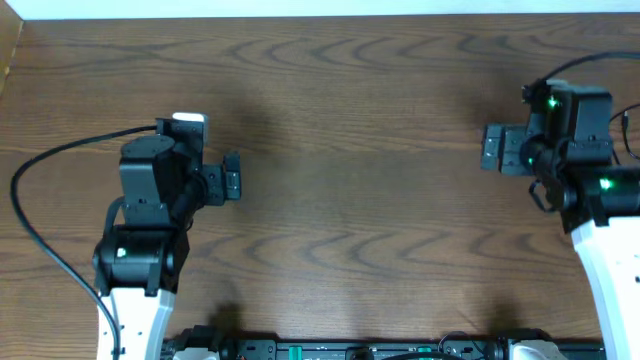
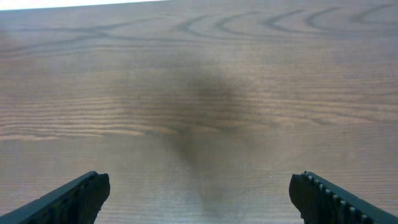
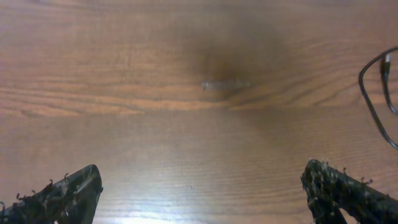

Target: Untangle cables

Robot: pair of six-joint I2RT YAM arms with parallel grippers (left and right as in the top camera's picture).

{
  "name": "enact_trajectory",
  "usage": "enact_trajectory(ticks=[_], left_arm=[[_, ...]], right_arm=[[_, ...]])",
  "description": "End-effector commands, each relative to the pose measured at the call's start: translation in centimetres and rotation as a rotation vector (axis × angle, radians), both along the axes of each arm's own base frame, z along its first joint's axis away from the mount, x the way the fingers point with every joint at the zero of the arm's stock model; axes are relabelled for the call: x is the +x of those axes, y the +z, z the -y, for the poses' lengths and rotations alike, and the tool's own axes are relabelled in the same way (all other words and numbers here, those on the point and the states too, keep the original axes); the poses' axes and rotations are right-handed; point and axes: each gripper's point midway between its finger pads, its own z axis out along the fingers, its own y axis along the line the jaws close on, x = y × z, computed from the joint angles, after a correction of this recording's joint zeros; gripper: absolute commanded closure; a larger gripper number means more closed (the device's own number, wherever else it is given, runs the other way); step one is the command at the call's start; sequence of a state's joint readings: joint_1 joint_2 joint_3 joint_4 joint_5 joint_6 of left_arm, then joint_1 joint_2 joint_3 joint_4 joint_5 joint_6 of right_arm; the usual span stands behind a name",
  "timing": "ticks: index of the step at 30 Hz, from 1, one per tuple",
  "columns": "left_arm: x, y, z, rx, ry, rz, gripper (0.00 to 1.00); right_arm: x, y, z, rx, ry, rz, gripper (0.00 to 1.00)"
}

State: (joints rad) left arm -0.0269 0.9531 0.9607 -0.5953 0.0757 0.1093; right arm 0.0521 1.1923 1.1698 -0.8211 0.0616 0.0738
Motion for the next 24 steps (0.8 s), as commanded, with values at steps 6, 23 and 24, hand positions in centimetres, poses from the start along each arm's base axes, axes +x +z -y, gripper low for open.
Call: enact_trajectory(ticks=[6,23,24], left_arm=[[-1.9,0.0,0.7,-0.025,-0.043,0.036,0.02],[-7.4,2.5,1.0,-0.081,-0.034,0.157,0.02],[-7.7,2.1,1.0,-0.093,-0.026,0.159,0.02]], right_arm=[[-3.3,-0.5,0.4,0.016,-0.035,0.060,0.01],[-8.3,0.0,0.2,0.092,-0.057,0.244,0.01],[-8.8,-0.2,0.0,0.103,-0.045,0.257,0.01]])
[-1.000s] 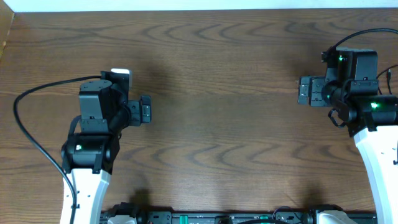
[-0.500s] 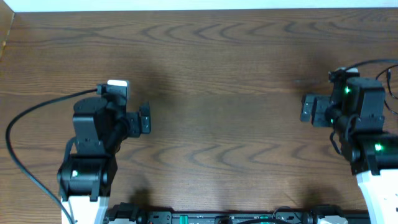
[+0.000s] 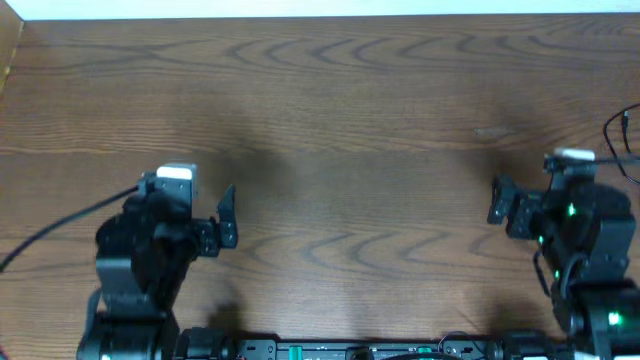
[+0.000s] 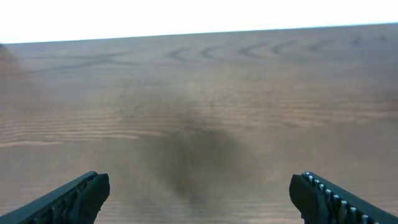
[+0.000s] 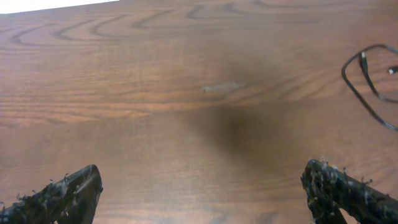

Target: Untangle cables

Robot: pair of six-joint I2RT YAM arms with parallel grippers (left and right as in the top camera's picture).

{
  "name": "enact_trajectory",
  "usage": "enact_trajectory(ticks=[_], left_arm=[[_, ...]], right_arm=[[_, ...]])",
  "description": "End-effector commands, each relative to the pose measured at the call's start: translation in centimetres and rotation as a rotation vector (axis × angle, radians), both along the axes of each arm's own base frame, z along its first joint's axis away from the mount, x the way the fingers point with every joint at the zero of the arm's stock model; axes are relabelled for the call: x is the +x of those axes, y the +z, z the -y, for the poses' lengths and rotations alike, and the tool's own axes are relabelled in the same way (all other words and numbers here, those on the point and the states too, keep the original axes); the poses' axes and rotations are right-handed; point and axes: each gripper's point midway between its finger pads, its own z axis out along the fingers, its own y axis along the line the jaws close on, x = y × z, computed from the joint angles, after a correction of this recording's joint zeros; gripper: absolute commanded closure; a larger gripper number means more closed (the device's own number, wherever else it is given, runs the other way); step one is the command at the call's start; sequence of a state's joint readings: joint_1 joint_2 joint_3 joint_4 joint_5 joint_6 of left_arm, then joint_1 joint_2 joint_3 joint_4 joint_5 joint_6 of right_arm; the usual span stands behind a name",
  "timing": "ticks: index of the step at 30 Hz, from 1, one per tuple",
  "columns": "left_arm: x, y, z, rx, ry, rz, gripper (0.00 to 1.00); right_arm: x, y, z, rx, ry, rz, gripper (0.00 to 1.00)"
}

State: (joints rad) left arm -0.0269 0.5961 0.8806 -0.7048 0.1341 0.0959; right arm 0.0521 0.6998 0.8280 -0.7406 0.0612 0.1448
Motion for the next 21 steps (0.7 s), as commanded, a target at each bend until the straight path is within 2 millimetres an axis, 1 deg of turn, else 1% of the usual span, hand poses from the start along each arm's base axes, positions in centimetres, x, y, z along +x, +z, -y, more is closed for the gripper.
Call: enact_trajectory(ticks=[1,3,5,6,10,13,15,17,21], left_arm=[[-1.1,-1.6,0.2,-0.055,0.016,-0.009,0.02],[-1.7,-2.9,0.2,-0.072,0.025,-0.015,0.02],[-2.2,-3.7,0.2,-0.081,0.029,-0.011,0.02],[-2.5,-3.9,0.3,-0.088,0.025,-0.003,0.02],[-3.3,-3.4,0.7,-0.099,0.000,0.037,0.02],[-3.7,-3.8,1.1,-0.111,-0.021,0.024,0.02],[-3.9,-4.3,1.3,-0.116,-0.030,0.004,0.02],[-3.9,-4.6,1.3,-0.120,-0.027,-0.003,0.02],[-3.8,-4.5,1.3,-0.122,-0.025,0.001,0.02]], right_arm=[[-1.5,-0.6,-0.7,0.047,0.020,0.043,0.01],[-2.4,-0.5,-1.2,0.067,0.051,0.081,0.01],[-3.3,-0.3,-1.3,0.073,0.059,0.122,0.01],[-3.7,-0.2,-1.3,0.073,0.059,0.142,0.01],[-5.3,0.8,-1.2,0.075,0.061,0.213,0.01],[-6.2,1.5,-1.1,0.089,0.055,0.255,0.01],[-6.7,1.3,-1.1,0.089,0.055,0.253,0.01],[-7.0,0.7,-1.0,0.087,0.052,0.226,0.01],[-7.2,0.2,-1.0,0.107,0.039,0.203,0.01]])
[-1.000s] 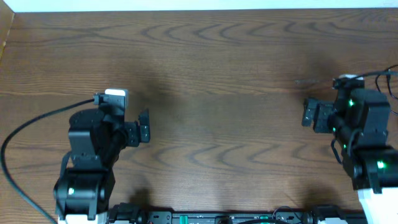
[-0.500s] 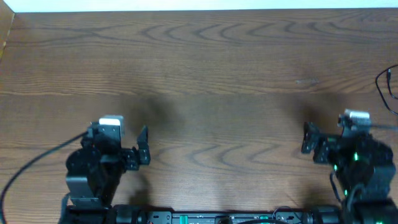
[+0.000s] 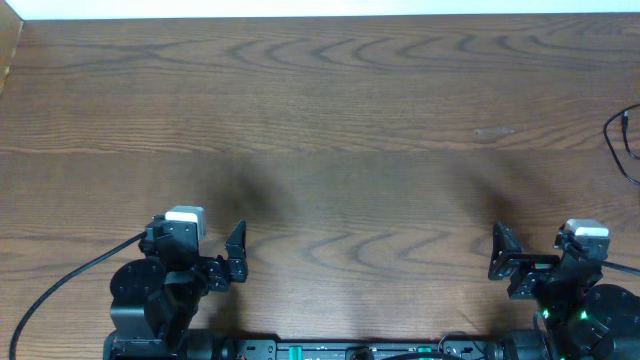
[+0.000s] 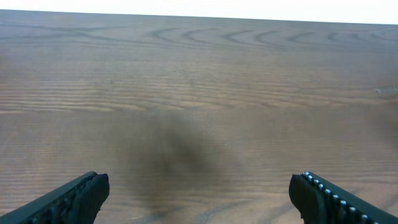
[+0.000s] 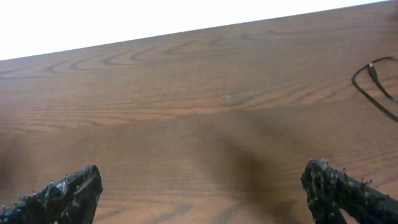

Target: Untangle cables

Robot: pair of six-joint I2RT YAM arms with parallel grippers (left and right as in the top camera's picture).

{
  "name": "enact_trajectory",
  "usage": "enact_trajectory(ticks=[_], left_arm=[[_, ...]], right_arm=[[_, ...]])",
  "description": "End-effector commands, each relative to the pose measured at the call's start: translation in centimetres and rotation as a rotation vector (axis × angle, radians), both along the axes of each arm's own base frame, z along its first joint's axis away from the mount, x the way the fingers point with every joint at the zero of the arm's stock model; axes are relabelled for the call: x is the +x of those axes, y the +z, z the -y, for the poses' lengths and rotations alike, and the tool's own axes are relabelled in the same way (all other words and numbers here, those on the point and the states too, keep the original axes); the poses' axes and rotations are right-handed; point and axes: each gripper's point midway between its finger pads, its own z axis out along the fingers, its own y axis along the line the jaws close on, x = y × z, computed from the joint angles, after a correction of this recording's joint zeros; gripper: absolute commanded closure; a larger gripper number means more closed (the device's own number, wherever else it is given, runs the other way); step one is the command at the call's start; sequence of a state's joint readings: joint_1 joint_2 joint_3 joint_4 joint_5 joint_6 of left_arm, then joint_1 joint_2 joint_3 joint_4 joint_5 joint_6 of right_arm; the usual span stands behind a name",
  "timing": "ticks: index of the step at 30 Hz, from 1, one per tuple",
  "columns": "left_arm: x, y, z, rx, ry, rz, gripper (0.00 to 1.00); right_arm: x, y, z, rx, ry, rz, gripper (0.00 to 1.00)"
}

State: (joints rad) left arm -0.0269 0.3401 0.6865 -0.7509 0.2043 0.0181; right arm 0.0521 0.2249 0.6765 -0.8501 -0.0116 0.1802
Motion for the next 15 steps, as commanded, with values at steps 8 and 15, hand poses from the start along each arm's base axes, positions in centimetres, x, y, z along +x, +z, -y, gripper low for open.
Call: enact_trajectory(ticks=[8,15], left_arm=[[-0.1,-0.5,0.2,-0.020,-0.001,-0.017,0.02],[-1.5,-2.7,0.2,-0.021,-0.006,-0.123,0.02]], right_arm=[[-0.4,-1.0,-0.1,0.031,-0.006,-0.041,0.01],[-1.2,-2.7,-0.1,0.092,-0.035,-0.123,0.01]])
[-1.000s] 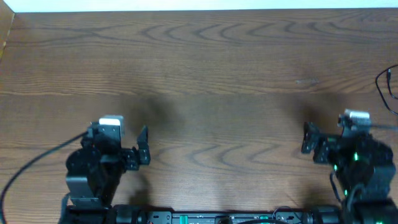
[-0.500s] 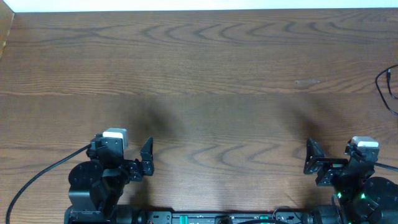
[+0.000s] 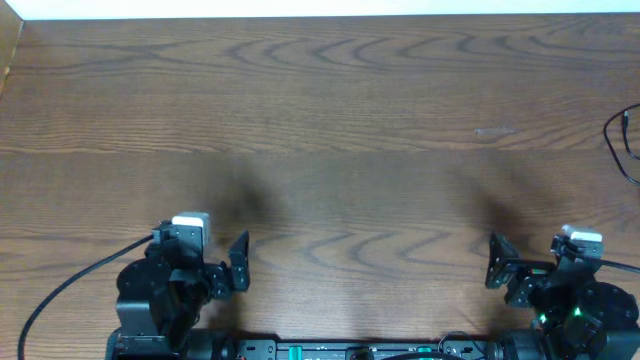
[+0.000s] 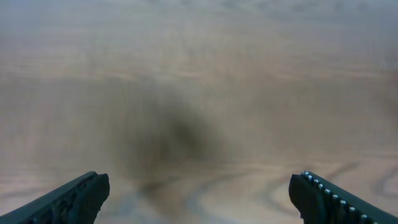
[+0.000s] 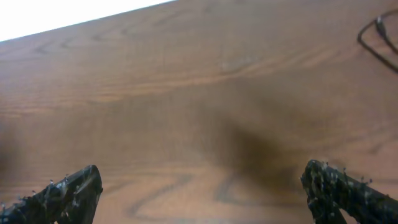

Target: Untangle cables

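A thin black cable (image 3: 627,135) loops in from the table's far right edge; its end also shows as the cable (image 5: 378,34) at the top right of the right wrist view. My left gripper (image 3: 238,268) is drawn back low at the front left, open, nothing between its fingers (image 4: 68,202). My right gripper (image 3: 498,268) is drawn back at the front right, open and empty, fingers (image 5: 348,194) wide apart. Neither gripper is near the cable. The left wrist view is blurred and shows only bare wood.
The brown wooden table (image 3: 330,120) fills the overhead view. A black equipment rail (image 3: 360,350) runs along the front edge between the two arm bases. The left arm's own black lead (image 3: 60,290) trails off to the left.
Both arms sit much as before at the front edge. Both wrist cameras now look more steeply down at the table; the far edge has left the left wrist view.
Both arms were first stretched out over mid-table, grippers open and facing each other. By 1.2 s ago they stood nearer the front edge, and 0.5 s ago folded back at their bases, where they remain. The cable lay at the right edge throughout, untouched.
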Robot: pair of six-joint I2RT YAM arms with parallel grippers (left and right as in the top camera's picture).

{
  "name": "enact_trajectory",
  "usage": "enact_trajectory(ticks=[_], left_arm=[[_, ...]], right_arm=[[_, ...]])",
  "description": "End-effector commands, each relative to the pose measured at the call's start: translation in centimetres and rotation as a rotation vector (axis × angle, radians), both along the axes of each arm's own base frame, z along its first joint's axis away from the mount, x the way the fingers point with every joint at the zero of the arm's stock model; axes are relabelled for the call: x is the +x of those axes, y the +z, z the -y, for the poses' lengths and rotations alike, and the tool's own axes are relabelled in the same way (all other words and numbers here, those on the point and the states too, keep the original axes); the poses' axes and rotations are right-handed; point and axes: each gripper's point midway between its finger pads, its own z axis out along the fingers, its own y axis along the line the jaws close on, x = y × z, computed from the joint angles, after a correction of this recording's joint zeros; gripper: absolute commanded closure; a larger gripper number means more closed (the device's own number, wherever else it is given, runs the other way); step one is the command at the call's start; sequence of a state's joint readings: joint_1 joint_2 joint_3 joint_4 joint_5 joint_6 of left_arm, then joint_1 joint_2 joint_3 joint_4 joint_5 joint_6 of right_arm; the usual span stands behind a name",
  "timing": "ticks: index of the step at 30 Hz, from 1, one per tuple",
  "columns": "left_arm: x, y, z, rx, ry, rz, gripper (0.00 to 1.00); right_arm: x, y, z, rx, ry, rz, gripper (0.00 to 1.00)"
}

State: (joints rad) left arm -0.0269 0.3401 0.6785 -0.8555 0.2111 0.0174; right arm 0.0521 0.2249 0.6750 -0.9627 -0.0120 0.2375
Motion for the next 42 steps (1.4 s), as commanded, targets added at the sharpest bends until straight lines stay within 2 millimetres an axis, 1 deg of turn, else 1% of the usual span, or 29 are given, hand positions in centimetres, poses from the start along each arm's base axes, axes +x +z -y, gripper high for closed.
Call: enact_trajectory(ticks=[1,3,8,14,20,28,42], left_arm=[[-0.2,-0.2,0.2,-0.020,0.001,-0.011,0.02],[-0.1,-0.2,0.2,-0.020,0.001,-0.010,0.02],[-0.2,-0.3,0.2,-0.020,0.001,-0.012,0.02],[-0.2,-0.3,0.2,-0.020,0.001,-0.012,0.02],[-0.2,-0.3,0.2,-0.020,0.001,-0.012,0.02],[-0.2,-0.3,0.2,-0.020,0.001,-0.012,0.02],[-0.2,-0.2,0.1,-0.020,0.002,-0.011,0.02]], right_arm=[[0.0,-0.1,-0.1,0.044,-0.015,-0.003,0.01],[0.0,-0.1,0.1,0.037,-0.028,-0.002,0.01],[-0.1,-0.3,0.0,0.038,-0.025,-0.008,0.01],[-0.7,-1.3,0.0,0.036,-0.023,-0.057,0.01],[-0.7,-1.4,0.0,0.036,-0.024,-0.062,0.01],[-2.1,-3.4,0.1,0.029,-0.027,-0.159,0.01],[-2.1,-3.3,0.1,0.029,-0.026,-0.157,0.01]])
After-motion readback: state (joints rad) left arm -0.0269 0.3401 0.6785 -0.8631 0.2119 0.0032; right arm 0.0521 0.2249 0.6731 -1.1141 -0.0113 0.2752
